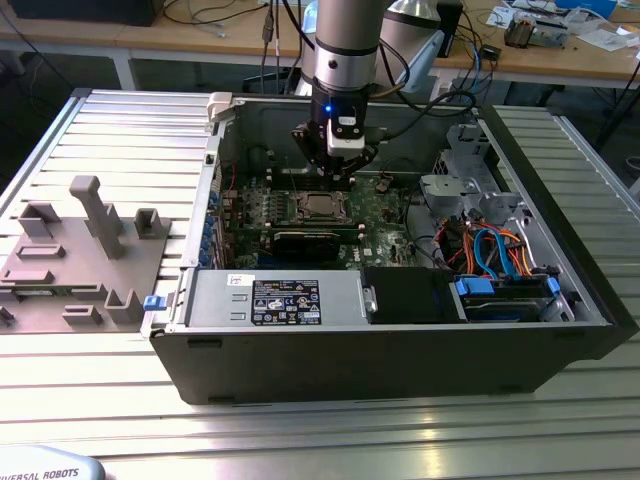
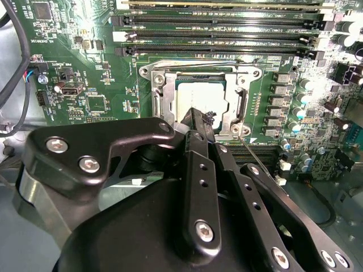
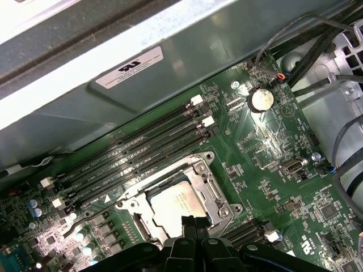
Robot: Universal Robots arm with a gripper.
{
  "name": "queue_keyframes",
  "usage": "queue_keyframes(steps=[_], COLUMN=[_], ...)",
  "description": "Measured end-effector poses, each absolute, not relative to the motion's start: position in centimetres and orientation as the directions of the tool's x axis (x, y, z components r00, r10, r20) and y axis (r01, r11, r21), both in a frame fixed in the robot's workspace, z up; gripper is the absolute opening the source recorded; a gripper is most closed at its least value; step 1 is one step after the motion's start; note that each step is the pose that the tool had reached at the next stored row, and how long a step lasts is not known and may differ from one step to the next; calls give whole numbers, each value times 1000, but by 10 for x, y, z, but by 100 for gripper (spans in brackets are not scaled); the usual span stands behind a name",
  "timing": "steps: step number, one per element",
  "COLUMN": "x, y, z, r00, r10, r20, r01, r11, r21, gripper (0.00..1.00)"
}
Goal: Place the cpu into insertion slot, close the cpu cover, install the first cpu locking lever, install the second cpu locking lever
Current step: 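Install the first cpu locking lever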
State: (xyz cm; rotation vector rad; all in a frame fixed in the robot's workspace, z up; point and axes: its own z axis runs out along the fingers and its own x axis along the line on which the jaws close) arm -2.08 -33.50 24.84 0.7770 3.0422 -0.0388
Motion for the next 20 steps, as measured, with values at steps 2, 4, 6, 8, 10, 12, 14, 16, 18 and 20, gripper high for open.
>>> queue_keyframes(steps=[2, 4, 6, 8, 10, 12, 14, 16, 18, 20], x=[-21, -21, -21, -21, -21, -21, -21, -21, -21, -21], y=[-335, -335, -335, -335, -335, -335, -335, -335, -335, -335], z=[248, 248, 248, 248, 248, 248, 248, 248, 248, 248], r00=[-878, -878, -879, -879, -880, -880, -881, -881, -881, -882], r10=[479, 478, 477, 476, 476, 475, 474, 473, 472, 471], r20=[-8, -8, -8, -8, -8, -8, -8, -8, -8, -8], r01=[479, 478, 477, 476, 476, 475, 474, 473, 472, 472], r11=[878, 878, 878, 879, 879, 880, 880, 881, 881, 882], r21=[-24, -24, -24, -24, -24, -24, -24, -24, -24, -24], gripper=[11, 11, 11, 11, 11, 11, 11, 11, 11, 11])
